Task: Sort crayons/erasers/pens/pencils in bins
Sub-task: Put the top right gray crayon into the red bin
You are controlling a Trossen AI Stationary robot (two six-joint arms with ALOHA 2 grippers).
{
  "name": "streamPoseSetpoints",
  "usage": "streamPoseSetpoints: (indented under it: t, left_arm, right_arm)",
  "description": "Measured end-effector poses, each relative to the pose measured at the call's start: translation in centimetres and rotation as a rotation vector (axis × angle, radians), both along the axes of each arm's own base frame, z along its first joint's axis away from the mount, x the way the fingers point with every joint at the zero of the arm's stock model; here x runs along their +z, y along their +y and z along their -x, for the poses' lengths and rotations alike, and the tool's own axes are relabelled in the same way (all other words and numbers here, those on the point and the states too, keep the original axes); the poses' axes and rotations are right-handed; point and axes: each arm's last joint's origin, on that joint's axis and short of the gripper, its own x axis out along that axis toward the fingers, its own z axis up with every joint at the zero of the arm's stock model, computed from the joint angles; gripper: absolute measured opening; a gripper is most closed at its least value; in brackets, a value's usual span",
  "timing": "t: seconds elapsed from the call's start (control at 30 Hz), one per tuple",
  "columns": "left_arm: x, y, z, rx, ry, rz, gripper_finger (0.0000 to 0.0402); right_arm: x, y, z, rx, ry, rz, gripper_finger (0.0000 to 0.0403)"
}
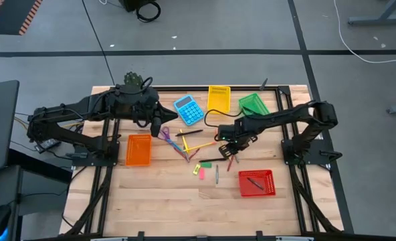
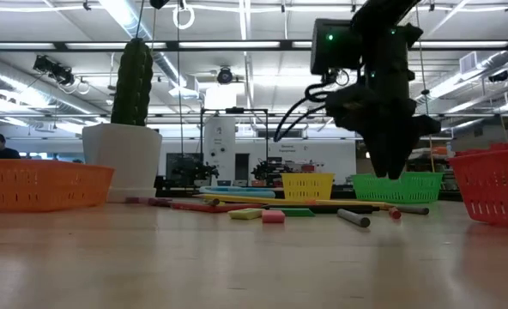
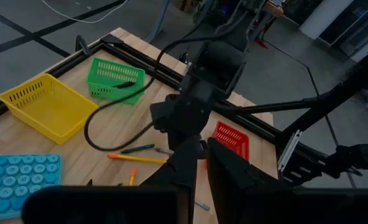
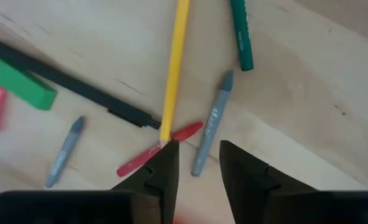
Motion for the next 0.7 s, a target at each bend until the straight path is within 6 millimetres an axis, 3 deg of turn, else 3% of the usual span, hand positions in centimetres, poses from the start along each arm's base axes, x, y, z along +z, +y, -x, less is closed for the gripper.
streamPoseSetpoints:
  t: [0.5,0.7]
  left_arm:
    - [0.0,0.0,0.0,-0.013,0.004,-0.034,0.0037]
    - [0.0,0.0,0.0,-0.004,0.001,-0.01,0.0041]
  right_arm:
    - [-3.6,-0.1,-1.1,-0.004,0.1,0.014,0.0104]
    - [-3.9,-0.2,-1.2,-0.021,0.105,0.026,0.0094]
